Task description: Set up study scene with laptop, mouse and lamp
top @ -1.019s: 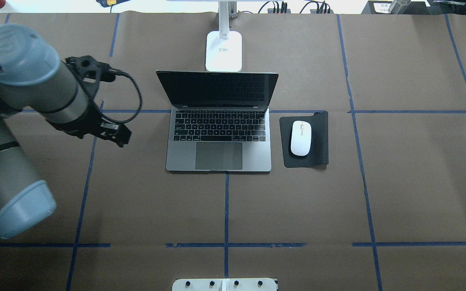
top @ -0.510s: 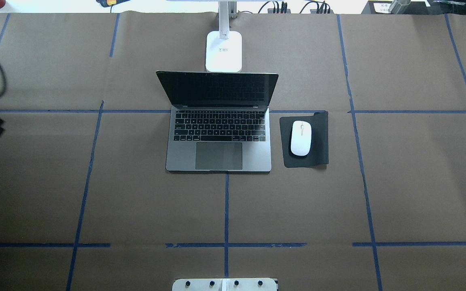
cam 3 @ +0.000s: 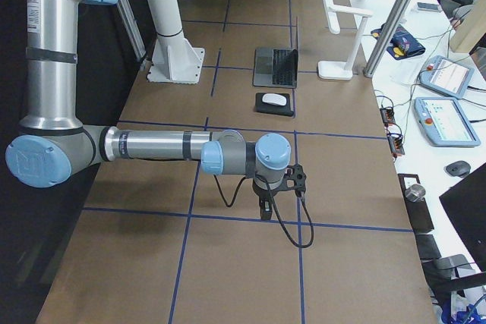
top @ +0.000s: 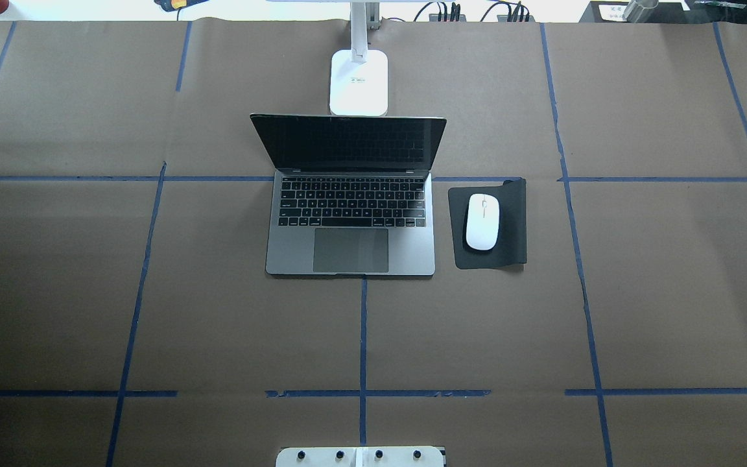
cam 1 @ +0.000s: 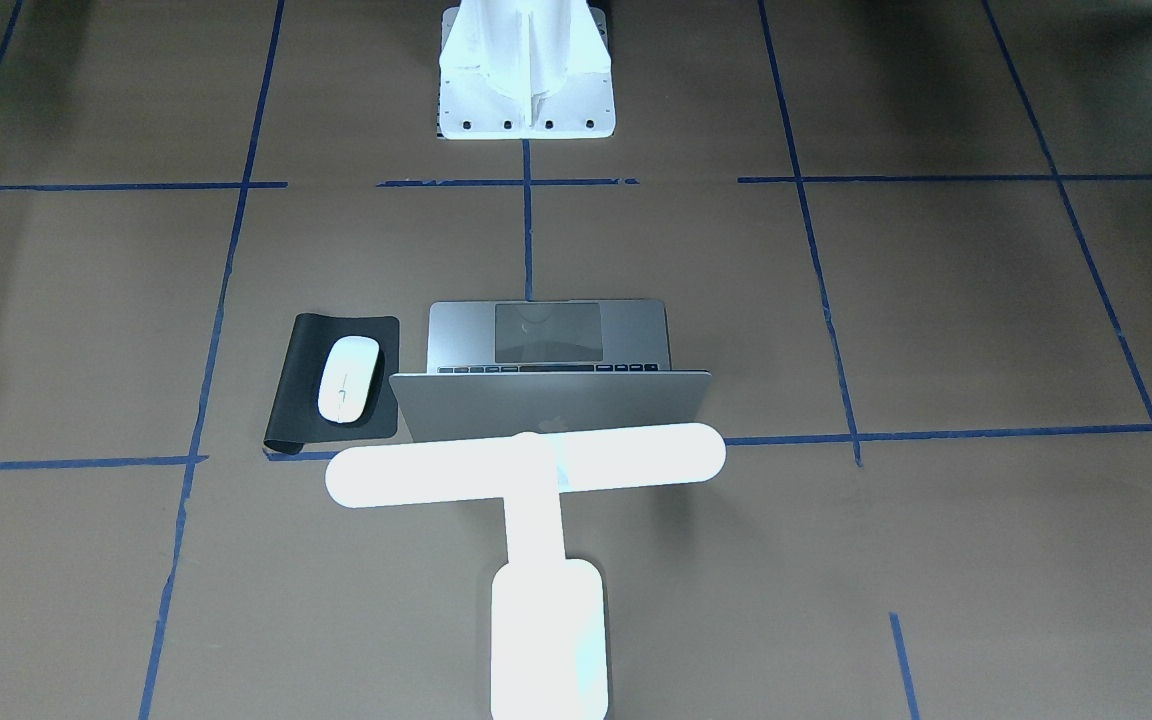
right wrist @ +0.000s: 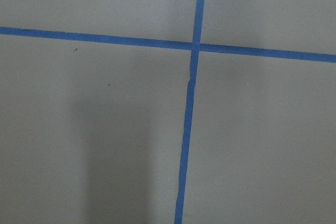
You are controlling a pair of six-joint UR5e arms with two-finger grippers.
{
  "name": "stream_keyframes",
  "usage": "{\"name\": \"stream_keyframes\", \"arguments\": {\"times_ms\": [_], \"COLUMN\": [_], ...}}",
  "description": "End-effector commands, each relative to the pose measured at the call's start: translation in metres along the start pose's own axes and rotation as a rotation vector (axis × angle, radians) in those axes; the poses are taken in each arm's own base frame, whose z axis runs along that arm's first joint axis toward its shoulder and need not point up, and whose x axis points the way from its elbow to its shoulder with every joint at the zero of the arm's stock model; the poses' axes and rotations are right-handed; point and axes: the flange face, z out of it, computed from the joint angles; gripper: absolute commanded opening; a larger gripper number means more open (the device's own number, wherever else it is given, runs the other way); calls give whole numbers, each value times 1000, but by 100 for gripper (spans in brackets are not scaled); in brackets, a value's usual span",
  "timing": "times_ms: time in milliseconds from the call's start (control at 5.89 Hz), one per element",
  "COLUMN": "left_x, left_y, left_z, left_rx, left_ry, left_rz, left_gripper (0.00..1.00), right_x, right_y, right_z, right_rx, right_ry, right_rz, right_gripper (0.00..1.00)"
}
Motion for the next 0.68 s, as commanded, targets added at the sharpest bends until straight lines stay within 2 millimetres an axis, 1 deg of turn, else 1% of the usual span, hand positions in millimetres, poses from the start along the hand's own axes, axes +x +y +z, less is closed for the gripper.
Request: {"name": "stream_keyframes", "arguments": {"times_ms": [0, 170, 510], "left_x": [-81, -96, -98], "left_y": [25, 35, 35], "left_z": [12, 29, 31], "left_rx": [7, 28, 29], "left_ry": [26, 53, 59], "left_rz": [-113, -118, -117], "left_gripper": [100, 100, 100], "right_x": [6, 11, 13], "right_y": [5, 4, 7], "right_z": [1, 3, 4], "right_rx": [12, 20, 19], "right_ry": [-4, -4, -5], "right_rz": [-2, -2, 2], "right_gripper": [100, 100, 100]}}
